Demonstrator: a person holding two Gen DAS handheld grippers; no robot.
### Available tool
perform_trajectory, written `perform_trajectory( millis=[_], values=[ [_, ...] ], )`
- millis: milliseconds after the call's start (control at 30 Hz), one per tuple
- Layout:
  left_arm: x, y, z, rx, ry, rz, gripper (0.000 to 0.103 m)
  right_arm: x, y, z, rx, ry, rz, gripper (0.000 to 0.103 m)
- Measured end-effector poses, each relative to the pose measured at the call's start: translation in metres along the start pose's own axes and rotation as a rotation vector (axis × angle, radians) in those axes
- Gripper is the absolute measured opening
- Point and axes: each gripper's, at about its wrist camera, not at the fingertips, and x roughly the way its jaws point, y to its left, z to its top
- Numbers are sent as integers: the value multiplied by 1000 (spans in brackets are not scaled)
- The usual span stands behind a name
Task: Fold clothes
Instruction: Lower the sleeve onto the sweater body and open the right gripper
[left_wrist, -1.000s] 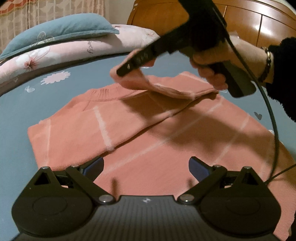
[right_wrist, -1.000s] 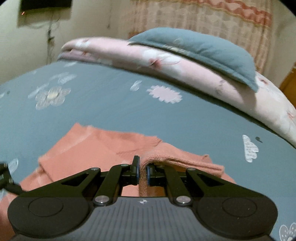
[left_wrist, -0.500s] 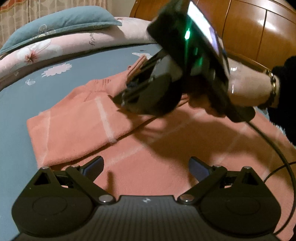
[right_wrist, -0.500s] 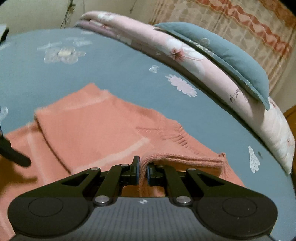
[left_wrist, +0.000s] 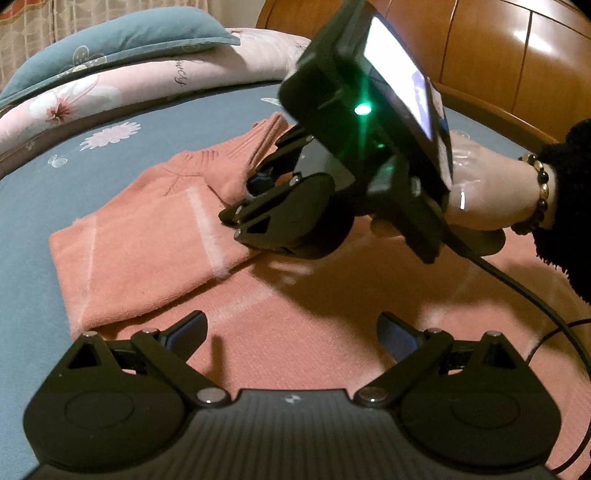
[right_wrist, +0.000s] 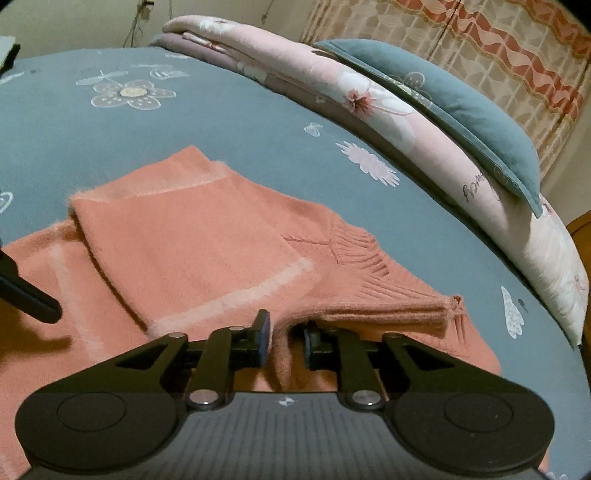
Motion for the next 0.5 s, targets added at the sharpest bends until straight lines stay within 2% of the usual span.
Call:
perform_trajectory(
  millis=[133, 367, 500],
  values=[
    [1, -1, -1, 5, 3, -3, 98, -5, -2, -3, 10, -33, 43, 38],
    [-1, -1, -1, 1, -1, -8, 98, -8, -11, 2, 78, -73, 82, 39],
    [-3, -3, -2, 3, -4, -8, 98, -10, 0, 8, -23, -61, 63, 43]
  ],
)
